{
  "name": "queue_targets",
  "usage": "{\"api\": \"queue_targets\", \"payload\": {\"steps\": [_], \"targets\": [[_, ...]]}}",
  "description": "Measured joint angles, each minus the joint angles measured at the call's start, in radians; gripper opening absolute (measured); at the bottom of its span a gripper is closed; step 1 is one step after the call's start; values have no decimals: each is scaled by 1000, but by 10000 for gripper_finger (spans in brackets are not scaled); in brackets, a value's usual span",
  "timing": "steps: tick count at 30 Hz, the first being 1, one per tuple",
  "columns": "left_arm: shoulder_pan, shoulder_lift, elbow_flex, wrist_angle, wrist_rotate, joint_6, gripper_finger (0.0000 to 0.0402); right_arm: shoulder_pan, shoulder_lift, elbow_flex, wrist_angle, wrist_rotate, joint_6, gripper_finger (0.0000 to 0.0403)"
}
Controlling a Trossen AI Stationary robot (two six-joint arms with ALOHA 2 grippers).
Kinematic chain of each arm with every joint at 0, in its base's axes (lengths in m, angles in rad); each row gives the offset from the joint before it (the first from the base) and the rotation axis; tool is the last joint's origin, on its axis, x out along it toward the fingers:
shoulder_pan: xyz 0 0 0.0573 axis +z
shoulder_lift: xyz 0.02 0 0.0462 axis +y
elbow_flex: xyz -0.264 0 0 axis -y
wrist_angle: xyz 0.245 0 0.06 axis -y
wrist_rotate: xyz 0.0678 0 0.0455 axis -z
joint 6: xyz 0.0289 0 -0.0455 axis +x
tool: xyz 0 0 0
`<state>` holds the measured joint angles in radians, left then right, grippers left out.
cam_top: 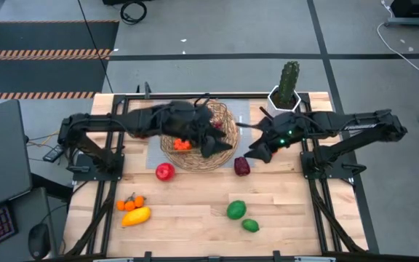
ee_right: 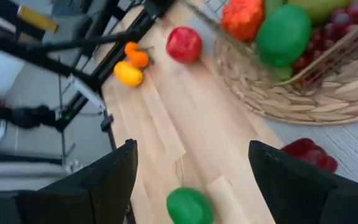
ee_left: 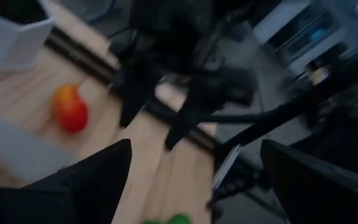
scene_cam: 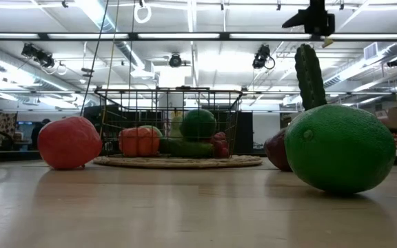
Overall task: Build produce basket
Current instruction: Put the right lime into the gold wire basket
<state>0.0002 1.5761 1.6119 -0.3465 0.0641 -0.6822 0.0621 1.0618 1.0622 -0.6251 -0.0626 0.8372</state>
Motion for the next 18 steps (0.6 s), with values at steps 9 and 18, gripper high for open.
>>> {"api": "queue_targets", "payload": {"steps": [9,18], "targets": [[-121,-1,0,135,-187,-61,364,157,1,0,-70,9,-78,310],[-227,-1,0,207,-306,-124,364,327,1,-8,-140,-7,-116,310]]}}
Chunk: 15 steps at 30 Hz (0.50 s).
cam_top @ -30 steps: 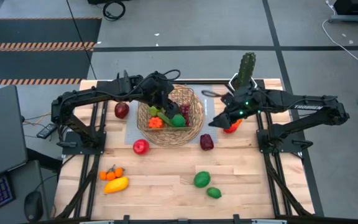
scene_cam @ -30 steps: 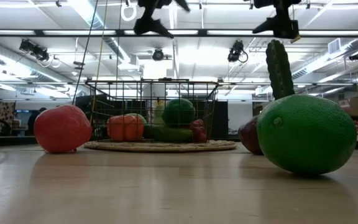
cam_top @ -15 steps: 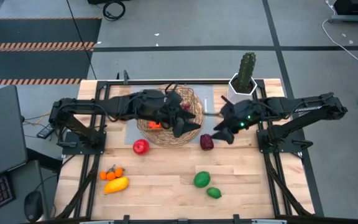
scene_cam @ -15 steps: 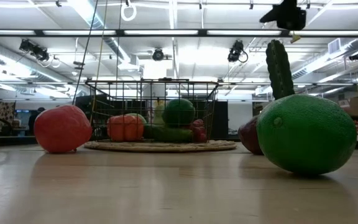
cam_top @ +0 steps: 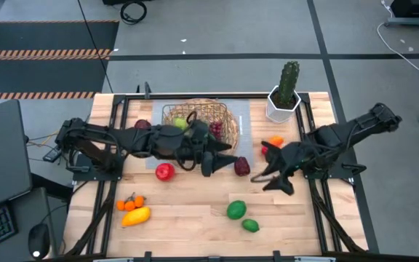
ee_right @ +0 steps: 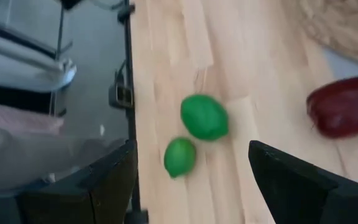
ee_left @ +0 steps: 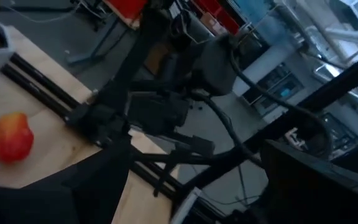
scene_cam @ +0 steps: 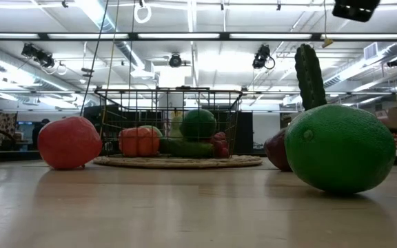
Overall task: Build produce basket
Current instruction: Put the right lime into the gold wire basket
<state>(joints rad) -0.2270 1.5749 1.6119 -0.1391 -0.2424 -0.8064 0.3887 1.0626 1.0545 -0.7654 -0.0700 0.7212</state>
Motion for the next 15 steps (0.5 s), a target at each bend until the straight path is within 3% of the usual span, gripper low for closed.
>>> {"api": "queue_targets", "payload": {"steps": [9,15], "targets": [[-100,0,0,-5,-24,-103,364,106,0,-74,43,-4,100,310],[-136,0,0,-6,-45,-118,364,193,0,-122,63,107,274,310]]}}
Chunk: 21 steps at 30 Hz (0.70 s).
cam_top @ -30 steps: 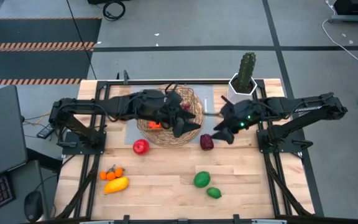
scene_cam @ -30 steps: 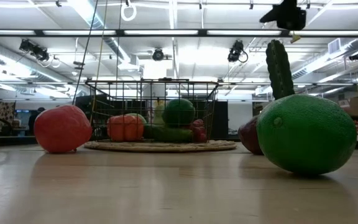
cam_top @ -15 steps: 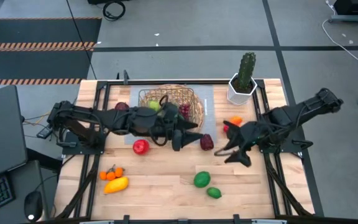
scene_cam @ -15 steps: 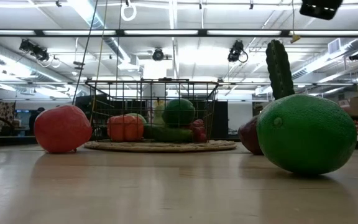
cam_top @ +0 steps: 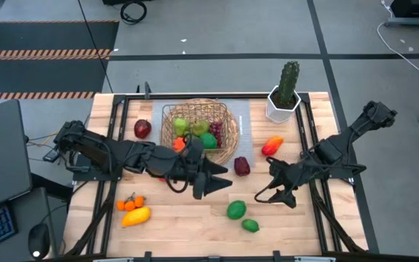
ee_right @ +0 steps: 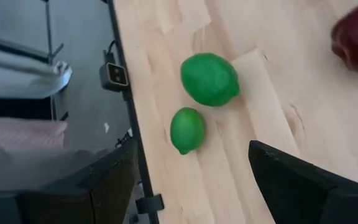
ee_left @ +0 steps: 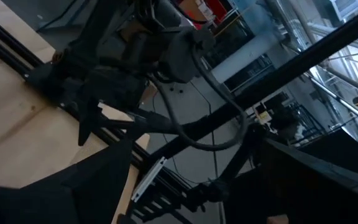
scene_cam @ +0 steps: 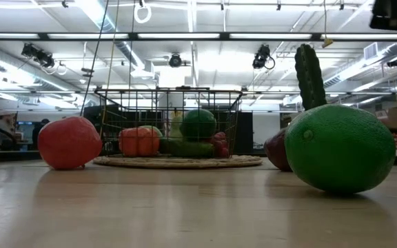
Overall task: Build produce basket
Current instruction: Put the right lime into the gold wire basket
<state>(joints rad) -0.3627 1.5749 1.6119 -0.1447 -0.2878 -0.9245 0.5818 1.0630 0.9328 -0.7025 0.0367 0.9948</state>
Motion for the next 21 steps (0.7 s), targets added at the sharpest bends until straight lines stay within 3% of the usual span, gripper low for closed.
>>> {"api": "queue_targets", "payload": {"steps": [5,21], "targets": [[-13,0,0,-1,-1,-1,364,71,12,-65,52,75,108,310],[-64,0,0,-71,-1,1,364,188,317,-110,463,143,41,310]]}}
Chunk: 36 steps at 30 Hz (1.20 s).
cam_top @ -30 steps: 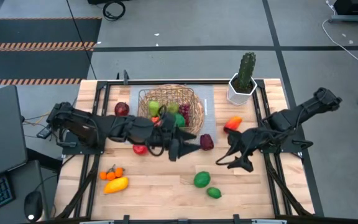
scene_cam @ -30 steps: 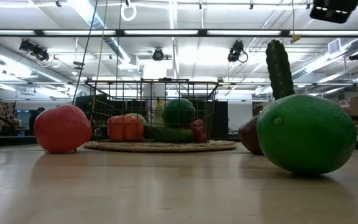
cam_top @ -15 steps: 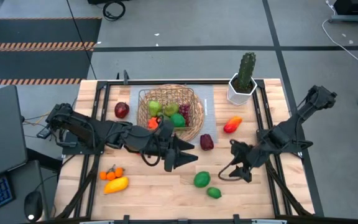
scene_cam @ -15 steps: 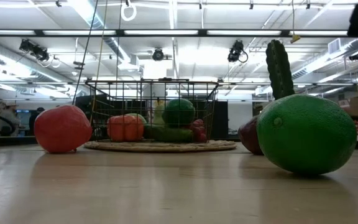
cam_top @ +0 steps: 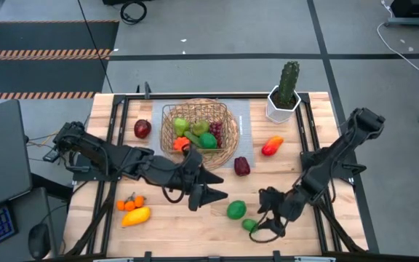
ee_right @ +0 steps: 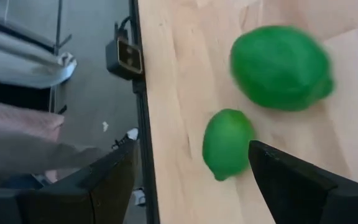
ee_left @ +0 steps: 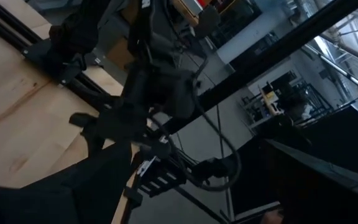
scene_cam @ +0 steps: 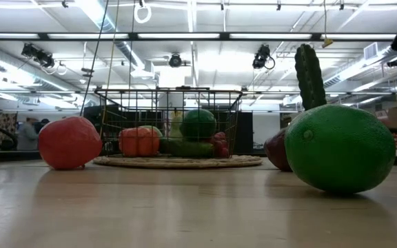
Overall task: Build produce basket
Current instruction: Put the right lime into the gold wire basket
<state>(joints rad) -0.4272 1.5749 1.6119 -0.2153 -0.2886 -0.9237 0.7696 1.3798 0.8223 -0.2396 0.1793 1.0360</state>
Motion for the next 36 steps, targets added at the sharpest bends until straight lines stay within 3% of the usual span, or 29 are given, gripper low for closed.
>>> {"api": "queue_targets", "payload": {"steps": [7,14,36], "targets": [[-12,0,0,0,1,-5,364,27,120,0,154,-8,-47,328],[-30,0,0,0,0,-18,364,35,208,0,156,10,-26,351],[-82,0,0,0,-7,-94,364,32,269,0,120,82,-44,353]]}}
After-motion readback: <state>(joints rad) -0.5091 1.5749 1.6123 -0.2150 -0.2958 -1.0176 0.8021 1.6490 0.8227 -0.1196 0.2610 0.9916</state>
